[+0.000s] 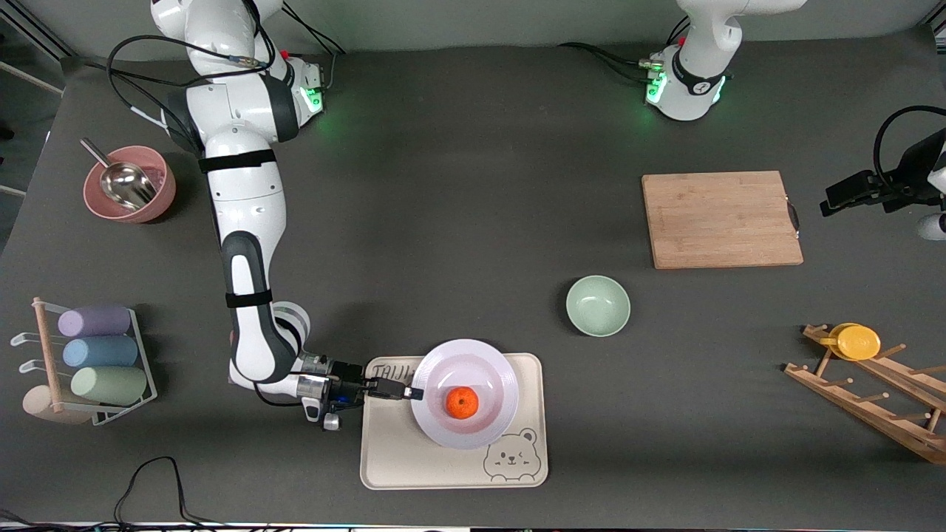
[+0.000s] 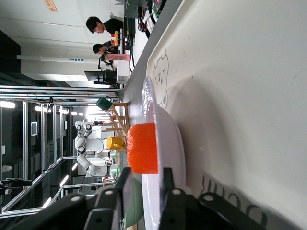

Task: Place orange and plate with both arms
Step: 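Release the plate rim and open the right gripper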

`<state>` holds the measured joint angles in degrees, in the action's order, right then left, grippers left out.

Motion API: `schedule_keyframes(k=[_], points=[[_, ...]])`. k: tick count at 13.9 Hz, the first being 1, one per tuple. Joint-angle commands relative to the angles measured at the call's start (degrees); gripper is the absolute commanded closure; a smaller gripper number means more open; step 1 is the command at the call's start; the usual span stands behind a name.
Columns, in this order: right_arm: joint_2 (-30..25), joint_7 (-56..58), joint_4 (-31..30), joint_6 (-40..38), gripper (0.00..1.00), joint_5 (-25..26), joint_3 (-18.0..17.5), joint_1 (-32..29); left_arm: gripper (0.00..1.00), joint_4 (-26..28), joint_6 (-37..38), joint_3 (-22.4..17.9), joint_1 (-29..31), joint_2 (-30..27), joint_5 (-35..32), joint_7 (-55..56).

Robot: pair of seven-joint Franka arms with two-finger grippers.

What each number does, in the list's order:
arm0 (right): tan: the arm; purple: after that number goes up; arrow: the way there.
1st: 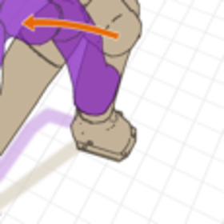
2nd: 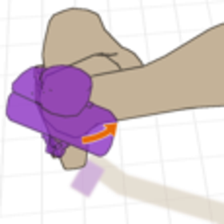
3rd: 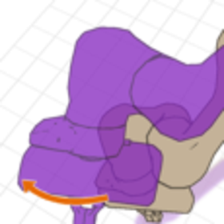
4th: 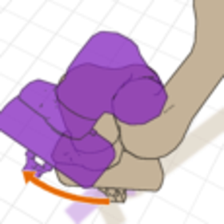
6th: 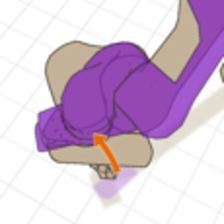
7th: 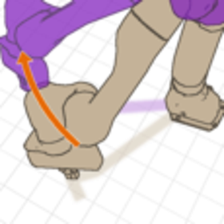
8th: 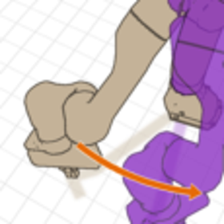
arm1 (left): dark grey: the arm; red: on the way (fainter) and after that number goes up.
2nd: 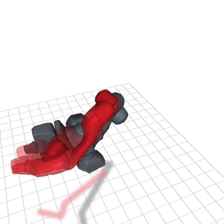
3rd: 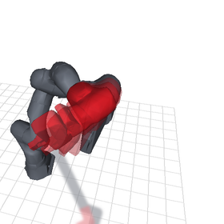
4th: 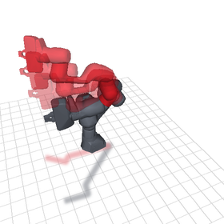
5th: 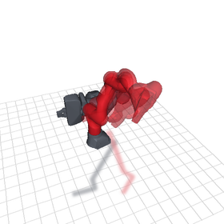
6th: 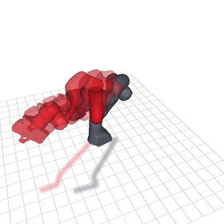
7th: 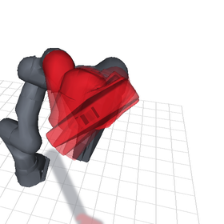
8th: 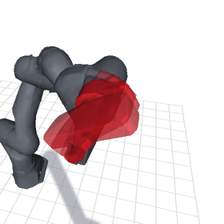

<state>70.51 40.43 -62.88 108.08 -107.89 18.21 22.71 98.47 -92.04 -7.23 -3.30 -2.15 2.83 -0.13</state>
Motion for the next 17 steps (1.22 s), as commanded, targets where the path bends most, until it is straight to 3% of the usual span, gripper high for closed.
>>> schedule_keyframes(k=[1,5,11,14,17], points=[[1.03,0.53,1.80,0.02,0.40,-0.92,-0.72,-0.56,0.00,0.41,0.72,0.11,0.75,-1.19,0.25,-0.40],[0.42,-0.87,1.97,0.02,0.37,0.65,-0.02,-0.56,0.00,0.41,0.72,0.03,0.84,-1.19,0.25,-0.40],[-0.37,-3.86,3.03,0.64,0.34,7.94,3.40,-0.48,0.00,0.32,0.72,0.03,0.84,-1.28,0.25,-0.40],[-2.30,-5.36,3.91,0.55,0.32,17.32,6.21,-0.56,0.00,0.32,0.72,0.03,0.84,-1.28,0.25,-0.40],[-6.77,-6.14,3.65,-0.15,0.30,31.81,7.89,-0.56,0.00,0.23,0.72,0.03,0.93,-1.28,0.25,-0.40]])
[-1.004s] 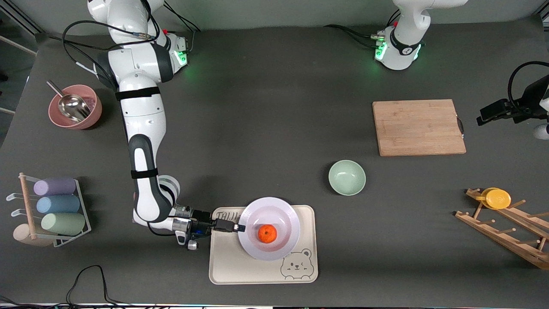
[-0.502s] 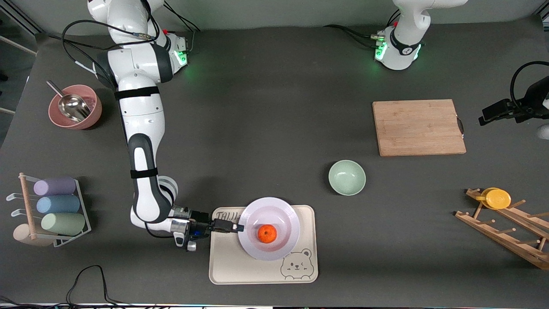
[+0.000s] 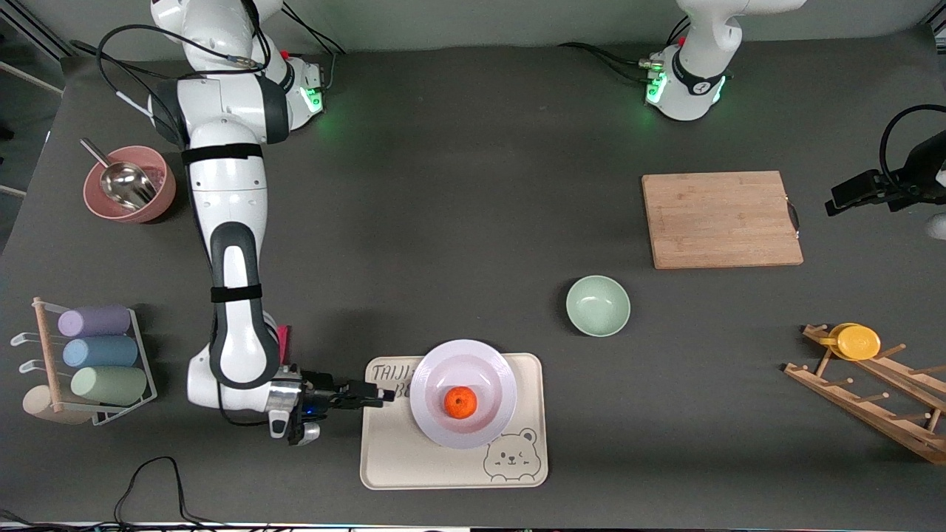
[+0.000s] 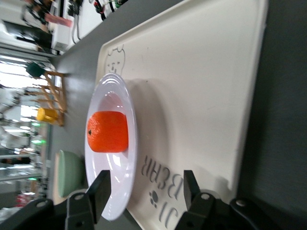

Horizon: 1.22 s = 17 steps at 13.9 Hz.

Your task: Place orange and plate with both arms

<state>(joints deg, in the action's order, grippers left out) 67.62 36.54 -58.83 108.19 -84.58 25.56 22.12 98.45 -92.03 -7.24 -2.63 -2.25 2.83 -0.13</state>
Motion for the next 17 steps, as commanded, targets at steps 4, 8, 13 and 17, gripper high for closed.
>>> schedule_keyframes(k=[4,8,13,17], points=[[-12.49,-6.39,-0.59,-8.06,0.03,29.25,0.63,-1.99,0.00,0.34,0.63,0.12,1.40,-1.18,0.25,-0.40],[-24.17,-6.48,-2.86,-14.66,0.00,51.91,0.72,-2.96,0.00,0.34,0.72,0.12,1.40,-1.18,0.25,-0.49],[-38.85,-6.13,-11.91,-21.35,0.00,68.03,1.85,-2.35,0.00,0.78,0.98,0.04,1.49,-2.76,0.25,-0.49],[-47.64,-9.53,-18.50,-21.71,0.00,76.73,0.38,-2.34,0.00,1.21,1.51,0.21,1.32,-3.46,0.16,-0.49]])
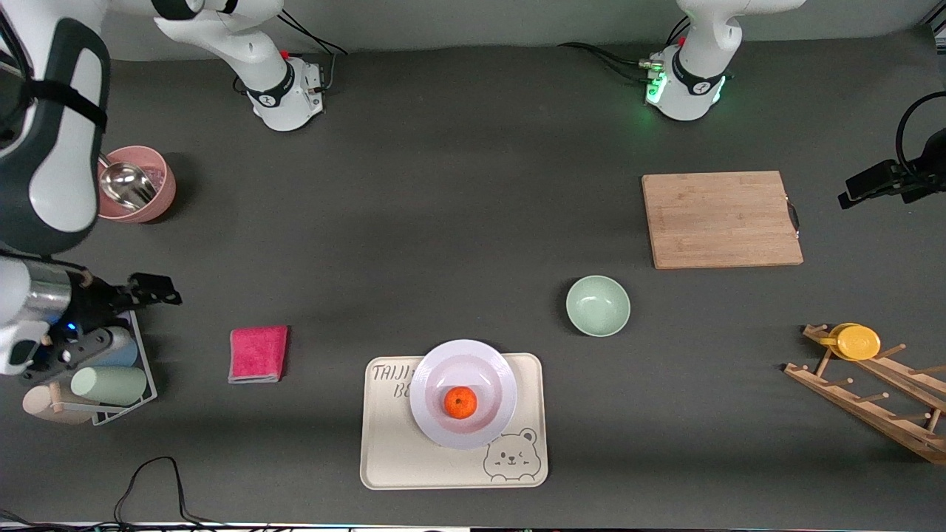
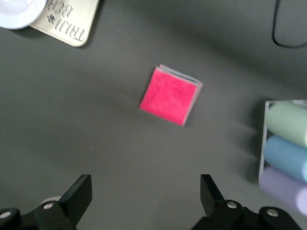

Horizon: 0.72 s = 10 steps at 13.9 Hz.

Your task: Place orange and plate with both arms

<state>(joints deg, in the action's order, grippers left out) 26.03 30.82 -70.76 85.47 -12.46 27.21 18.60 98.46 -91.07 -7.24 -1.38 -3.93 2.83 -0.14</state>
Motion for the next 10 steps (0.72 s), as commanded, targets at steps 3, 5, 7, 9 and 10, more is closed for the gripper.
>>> schedule_keyframes(k=[3,5,7,9,10], points=[[-13.44,-15.06,-12.45,2.76,0.00,12.97,-16.88,-8.29,0.00,1.38,0.63,0.65,-0.64,-2.75,-2.20,-0.38],[-18.45,-19.46,-19.03,7.92,0.00,13.61,-22.36,-13.48,0.00,1.38,0.89,1.70,-0.64,-2.84,-3.35,-0.38],[-21.45,-20.18,-23.35,11.28,0.00,13.52,-23.43,-15.61,0.00,1.30,0.89,1.79,-0.64,-2.84,-3.35,-0.47],[-22.16,-20.19,-23.54,11.21,0.00,13.52,-23.70,-16.84,0.00,1.29,1.15,1.79,-0.64,-2.92,-3.27,-0.47],[-22.25,-20.27,-23.28,10.60,0.00,13.60,-23.61,-16.76,0.00,1.30,1.33,1.79,-0.64,-2.84,-3.27,-0.47]])
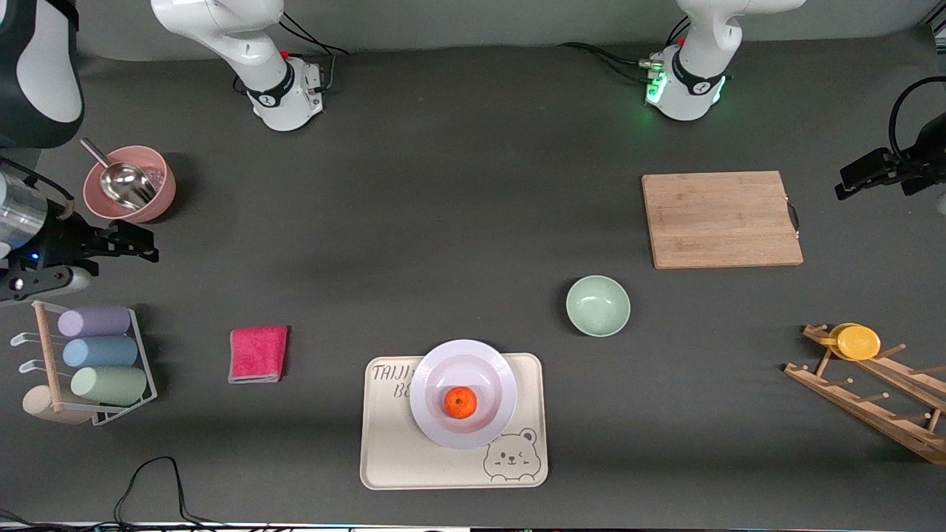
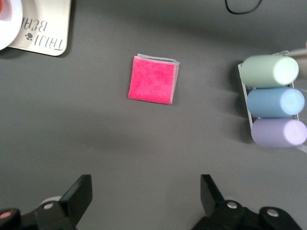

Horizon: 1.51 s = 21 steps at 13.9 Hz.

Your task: Place orange and plate with both arms

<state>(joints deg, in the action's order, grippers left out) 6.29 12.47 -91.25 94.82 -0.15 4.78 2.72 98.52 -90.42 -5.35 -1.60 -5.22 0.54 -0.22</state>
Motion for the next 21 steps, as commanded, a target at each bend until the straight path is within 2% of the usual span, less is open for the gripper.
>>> schedule_keyframes(k=[1,4,21], points=[[-2.51,-2.01,-2.27,1.07,0.00,1.38,-1.18,-0.87,0.00,1.32,0.77,0.16,-0.51,-1.55,-1.07,-0.40],[-2.33,-3.58,-0.42,-2.35,0.00,1.47,-1.09,-0.43,0.00,1.41,0.86,0.25,-0.51,-1.28,-1.07,-0.40],[-1.72,-4.12,0.64,-2.53,0.00,1.38,-1.09,-0.52,0.00,1.50,-0.19,0.96,-0.51,0.21,-1.07,-0.22]])
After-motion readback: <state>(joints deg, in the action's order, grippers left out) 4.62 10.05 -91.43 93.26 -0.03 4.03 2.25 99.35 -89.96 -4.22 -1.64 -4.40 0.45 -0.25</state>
